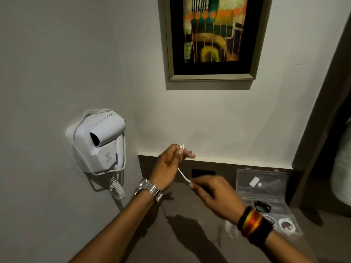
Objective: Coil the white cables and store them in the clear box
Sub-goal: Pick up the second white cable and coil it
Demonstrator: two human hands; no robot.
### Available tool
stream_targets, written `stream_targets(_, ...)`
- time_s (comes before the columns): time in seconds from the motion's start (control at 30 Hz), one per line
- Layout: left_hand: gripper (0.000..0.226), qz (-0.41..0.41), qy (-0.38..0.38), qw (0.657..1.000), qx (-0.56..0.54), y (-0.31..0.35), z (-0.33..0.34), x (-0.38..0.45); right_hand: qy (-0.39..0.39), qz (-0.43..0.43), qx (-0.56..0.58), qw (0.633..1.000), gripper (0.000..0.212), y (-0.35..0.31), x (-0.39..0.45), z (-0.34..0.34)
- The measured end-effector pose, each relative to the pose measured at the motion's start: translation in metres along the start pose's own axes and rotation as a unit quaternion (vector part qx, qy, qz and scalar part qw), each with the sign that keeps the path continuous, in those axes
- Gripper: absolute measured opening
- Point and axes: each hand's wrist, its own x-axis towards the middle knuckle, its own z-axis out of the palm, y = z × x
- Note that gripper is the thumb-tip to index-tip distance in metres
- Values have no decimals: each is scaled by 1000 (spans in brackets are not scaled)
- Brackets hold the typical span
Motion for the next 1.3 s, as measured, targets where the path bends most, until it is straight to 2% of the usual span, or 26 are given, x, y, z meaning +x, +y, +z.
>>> stream_targets(0.03,29,10,-40,997,59,0,-1,-5,44,-23,-3,999,27,-1,6,-13)
stream_targets(0.07,31,1,-75,994,74,2,-3,-9,86,-36,3,996,22,0,13,-27)
stream_targets(0.17,36,-69,-178,980,-63,16,-2,-19,192,-8,66,979,11,17,32,-52)
stream_targets(0.23,35,-117,-209,955,-174,25,2,-19,221,41,154,962,9,33,37,-42)
stream_targets(0.3,30,-138,-167,925,-312,32,5,-15,203,71,214,953,11,41,30,-18)
stream_targets(0.37,26,-147,-50,880,-448,32,2,-5,136,92,223,961,18,40,13,9)
stream_targets(0.4,25,-137,10,873,-467,29,1,0,81,97,201,972,21,33,3,18)
stream_targets(0.43,26,-119,59,890,-436,24,-2,5,19,92,161,982,24,24,-3,23)
stream_targets(0.5,30,-68,111,963,-234,14,-8,6,-61,38,74,995,32,5,-10,25)
stream_targets(0.53,32,-35,104,987,-117,9,-11,3,-57,7,48,997,34,-4,-9,19)
stream_targets(0.57,31,-10,74,997,-27,5,-14,-1,-25,-17,34,999,33,-10,-5,9)
stream_targets(0.63,29,-11,-18,998,56,1,-17,-12,76,-51,17,996,27,-13,9,-16)
stream_targets(0.67,30,-33,-73,996,43,3,-17,-17,122,-54,13,991,24,-11,17,-28)
stream_targets(0.73,35,-88,-168,979,-72,12,-14,-26,180,-20,50,982,16,2,32,-42)
stream_targets(0.8,33,-117,-192,953,-202,20,-11,-28,191,50,125,972,13,18,40,-35)
stream_targets(0.83,30,-122,-171,938,-277,23,-10,-26,186,81,156,967,13,26,40,-25)
stream_targets(0.9,25,-135,-76,894,-421,26,-13,-18,143,113,185,966,16,35,27,1)
stream_targets(0.97,27,-134,43,858,-494,21,-21,-6,41,100,152,983,20,25,8,19)
stream_targets(1.0,28,-125,88,864,-479,16,-24,-1,-19,82,112,990,22,15,0,23)
stream_targets(1.07,29,-100,130,935,-314,8,-28,1,-108,31,32,993,30,-9,-9,24)
stream_targets(1.1,30,-78,124,970,-191,5,-29,-3,-112,4,-1,994,31,-19,-9,20)
stream_targets(1.17,32,-38,50,998,-8,-7,-32,-12,-37,-41,-53,997,30,-29,1,0)
stream_targets(1.2,31,-42,-7,999,18,-10,-36,-17,12,-58,-66,996,29,-29,7,-13)
stream_targets(1.23,32,-62,-71,996,-12,-10,-37,-23,54,-68,-69,994,29,-26,15,-24)
stream_targets(1.3,33,-104,-180,961,-181,-4,-35,-31,103,-58,-4,993,25,-16,30,-41)
